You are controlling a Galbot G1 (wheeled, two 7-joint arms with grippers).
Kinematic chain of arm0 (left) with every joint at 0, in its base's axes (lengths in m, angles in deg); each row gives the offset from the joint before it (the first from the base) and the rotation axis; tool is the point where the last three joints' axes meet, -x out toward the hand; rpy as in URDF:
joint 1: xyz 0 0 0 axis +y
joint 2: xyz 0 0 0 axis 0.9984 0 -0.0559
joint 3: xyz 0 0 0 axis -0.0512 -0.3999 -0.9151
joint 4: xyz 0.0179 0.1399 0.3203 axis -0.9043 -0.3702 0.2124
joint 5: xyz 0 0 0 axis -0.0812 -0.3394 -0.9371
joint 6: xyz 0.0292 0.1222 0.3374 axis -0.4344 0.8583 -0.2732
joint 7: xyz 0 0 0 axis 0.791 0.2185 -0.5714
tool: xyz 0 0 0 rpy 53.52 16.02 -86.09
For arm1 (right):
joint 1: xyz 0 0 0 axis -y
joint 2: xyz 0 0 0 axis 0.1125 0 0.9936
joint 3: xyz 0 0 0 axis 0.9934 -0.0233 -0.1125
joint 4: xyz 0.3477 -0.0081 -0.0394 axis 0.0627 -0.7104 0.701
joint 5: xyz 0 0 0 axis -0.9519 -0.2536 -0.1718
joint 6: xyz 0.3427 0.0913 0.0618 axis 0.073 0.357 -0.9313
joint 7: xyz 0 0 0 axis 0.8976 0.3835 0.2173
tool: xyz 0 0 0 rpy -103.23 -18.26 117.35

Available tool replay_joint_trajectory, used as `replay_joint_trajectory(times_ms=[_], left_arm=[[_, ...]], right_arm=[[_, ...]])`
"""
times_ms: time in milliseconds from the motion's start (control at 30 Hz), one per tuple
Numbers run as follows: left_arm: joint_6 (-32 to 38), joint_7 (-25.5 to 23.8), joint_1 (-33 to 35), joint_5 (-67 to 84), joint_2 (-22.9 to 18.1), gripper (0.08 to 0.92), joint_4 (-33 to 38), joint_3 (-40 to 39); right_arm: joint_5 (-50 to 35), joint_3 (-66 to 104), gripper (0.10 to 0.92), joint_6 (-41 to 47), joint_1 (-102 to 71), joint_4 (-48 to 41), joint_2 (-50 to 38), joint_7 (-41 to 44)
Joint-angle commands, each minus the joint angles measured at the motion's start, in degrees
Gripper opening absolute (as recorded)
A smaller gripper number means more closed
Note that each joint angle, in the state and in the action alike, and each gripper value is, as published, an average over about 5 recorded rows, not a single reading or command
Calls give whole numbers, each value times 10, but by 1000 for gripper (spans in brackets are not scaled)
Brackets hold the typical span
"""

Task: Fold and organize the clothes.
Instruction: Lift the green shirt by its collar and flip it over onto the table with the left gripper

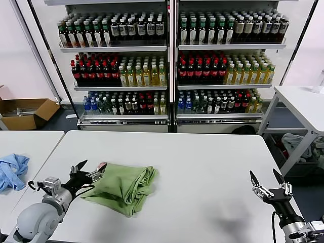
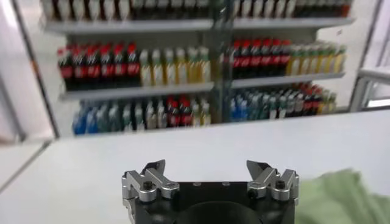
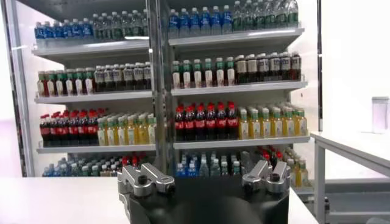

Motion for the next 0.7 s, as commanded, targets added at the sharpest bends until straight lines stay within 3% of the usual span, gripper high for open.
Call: replay_joint_trajectory(times_ms=[33, 467, 567, 700], left_arm=[[-8, 3, -10, 44, -4, 823, -72, -8], [-22, -5, -24, 26, -17, 821, -72, -50], [-26, -10, -23, 19, -15, 791, -77, -56], [-30, -12, -19, 17, -13, 684, -70, -62]], right_arm=[[0, 0, 823, 1, 1, 1, -1, 0], [2, 2, 823, 0, 4, -4, 0, 0], [0, 6, 823, -1, 2, -5, -1, 0], [-3, 9, 823, -2, 1, -7, -3, 1]])
